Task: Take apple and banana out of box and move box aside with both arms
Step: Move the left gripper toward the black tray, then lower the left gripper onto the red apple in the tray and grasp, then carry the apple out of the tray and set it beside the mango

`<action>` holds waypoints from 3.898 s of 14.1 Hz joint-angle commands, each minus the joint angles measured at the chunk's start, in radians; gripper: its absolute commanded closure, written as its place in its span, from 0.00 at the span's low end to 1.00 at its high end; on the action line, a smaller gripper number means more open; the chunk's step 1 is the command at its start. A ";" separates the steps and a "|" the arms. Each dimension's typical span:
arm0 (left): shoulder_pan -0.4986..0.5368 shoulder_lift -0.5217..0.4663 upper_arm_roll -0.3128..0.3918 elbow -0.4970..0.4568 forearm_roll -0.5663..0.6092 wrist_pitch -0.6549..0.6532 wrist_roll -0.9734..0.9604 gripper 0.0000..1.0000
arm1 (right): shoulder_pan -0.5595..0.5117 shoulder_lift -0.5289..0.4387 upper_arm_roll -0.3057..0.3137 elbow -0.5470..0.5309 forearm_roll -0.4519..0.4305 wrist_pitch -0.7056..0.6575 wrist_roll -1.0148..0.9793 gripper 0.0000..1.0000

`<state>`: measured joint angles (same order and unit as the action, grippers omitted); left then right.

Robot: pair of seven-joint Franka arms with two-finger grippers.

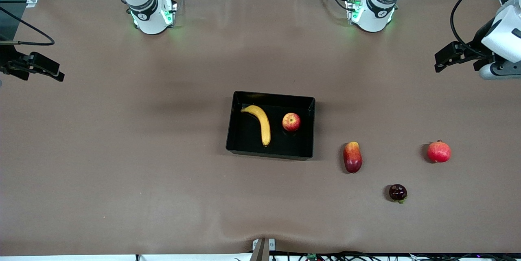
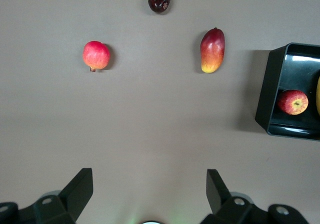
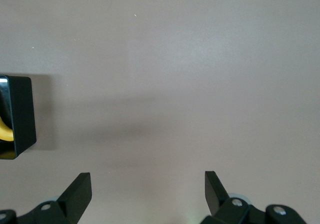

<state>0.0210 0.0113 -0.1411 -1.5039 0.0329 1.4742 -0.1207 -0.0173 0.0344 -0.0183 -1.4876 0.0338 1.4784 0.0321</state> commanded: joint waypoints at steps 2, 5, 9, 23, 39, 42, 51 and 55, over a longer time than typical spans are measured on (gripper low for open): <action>0.008 0.024 0.002 0.042 -0.008 0.014 0.019 0.00 | -0.007 0.009 0.005 0.017 0.015 -0.003 -0.006 0.00; 0.007 0.038 0.003 0.048 -0.005 0.014 0.019 0.00 | -0.007 0.009 0.005 0.017 0.015 -0.003 -0.006 0.00; -0.003 0.055 0.002 0.053 0.053 0.058 -0.005 0.00 | -0.009 0.009 0.005 0.017 0.015 -0.003 -0.006 0.00; -0.280 0.292 -0.074 -0.149 0.019 0.475 -0.768 0.00 | -0.001 0.045 0.005 0.017 0.015 0.036 -0.006 0.00; -0.498 0.674 -0.069 -0.144 0.033 0.813 -1.149 0.00 | 0.026 0.056 0.006 0.006 0.015 0.065 0.009 0.00; -0.496 0.680 -0.069 -0.141 0.033 0.824 -1.148 0.15 | 0.026 0.058 0.006 0.004 0.015 0.065 0.009 0.00; -0.425 0.477 -0.067 -0.042 0.030 0.539 -0.975 1.00 | 0.026 0.059 0.005 0.004 0.015 0.059 0.011 0.00; -0.288 0.352 -0.074 -0.039 0.001 0.461 -0.696 1.00 | 0.026 0.062 0.006 0.004 0.015 0.059 0.009 0.00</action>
<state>-0.3327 0.4145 -0.2070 -1.5158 0.0569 1.9753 -0.9362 0.0119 0.0937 -0.0126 -1.4893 0.0353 1.5450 0.0336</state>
